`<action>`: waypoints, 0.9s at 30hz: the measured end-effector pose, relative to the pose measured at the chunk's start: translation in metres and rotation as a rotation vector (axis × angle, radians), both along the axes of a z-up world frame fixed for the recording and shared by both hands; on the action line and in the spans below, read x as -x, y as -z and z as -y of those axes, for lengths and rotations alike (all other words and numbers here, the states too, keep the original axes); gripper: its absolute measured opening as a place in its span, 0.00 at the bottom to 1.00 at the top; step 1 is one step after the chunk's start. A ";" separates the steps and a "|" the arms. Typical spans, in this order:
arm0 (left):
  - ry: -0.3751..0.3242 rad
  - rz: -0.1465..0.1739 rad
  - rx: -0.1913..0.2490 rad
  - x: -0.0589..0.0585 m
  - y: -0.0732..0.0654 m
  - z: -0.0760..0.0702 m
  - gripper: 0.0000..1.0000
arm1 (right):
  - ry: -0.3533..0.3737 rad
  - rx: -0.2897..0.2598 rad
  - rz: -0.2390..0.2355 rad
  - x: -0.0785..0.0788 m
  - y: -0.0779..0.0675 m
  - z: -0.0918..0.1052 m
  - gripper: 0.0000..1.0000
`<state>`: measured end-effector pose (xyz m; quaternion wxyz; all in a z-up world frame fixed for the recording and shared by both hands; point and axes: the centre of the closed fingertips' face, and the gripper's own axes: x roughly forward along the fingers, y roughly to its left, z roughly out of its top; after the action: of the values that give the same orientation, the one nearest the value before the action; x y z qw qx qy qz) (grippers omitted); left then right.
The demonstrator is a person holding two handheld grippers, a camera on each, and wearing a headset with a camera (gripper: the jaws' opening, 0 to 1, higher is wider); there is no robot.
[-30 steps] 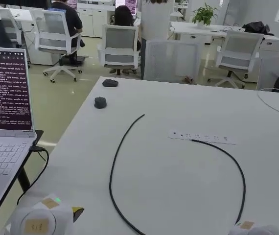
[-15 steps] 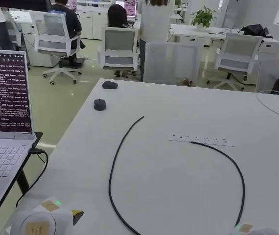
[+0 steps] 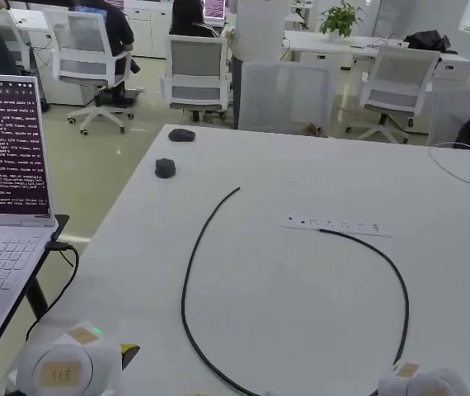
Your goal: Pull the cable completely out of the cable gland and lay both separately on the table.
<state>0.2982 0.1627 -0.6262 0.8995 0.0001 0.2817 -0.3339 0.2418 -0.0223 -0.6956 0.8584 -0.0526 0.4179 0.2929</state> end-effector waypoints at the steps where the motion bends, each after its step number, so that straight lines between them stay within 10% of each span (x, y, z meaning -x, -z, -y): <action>1: 0.000 0.001 0.000 0.000 0.000 0.000 0.82 | 0.000 0.000 0.001 0.000 0.000 0.000 0.61; 27: 0.007 0.001 0.007 0.002 -0.002 0.002 0.81 | -0.128 0.012 0.018 -0.039 0.008 -0.004 0.50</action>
<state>0.2965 0.1611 -0.6239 0.8984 -0.0016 0.2801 -0.3382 0.2811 -0.0181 -0.7037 0.8412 -0.0872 0.4079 0.3441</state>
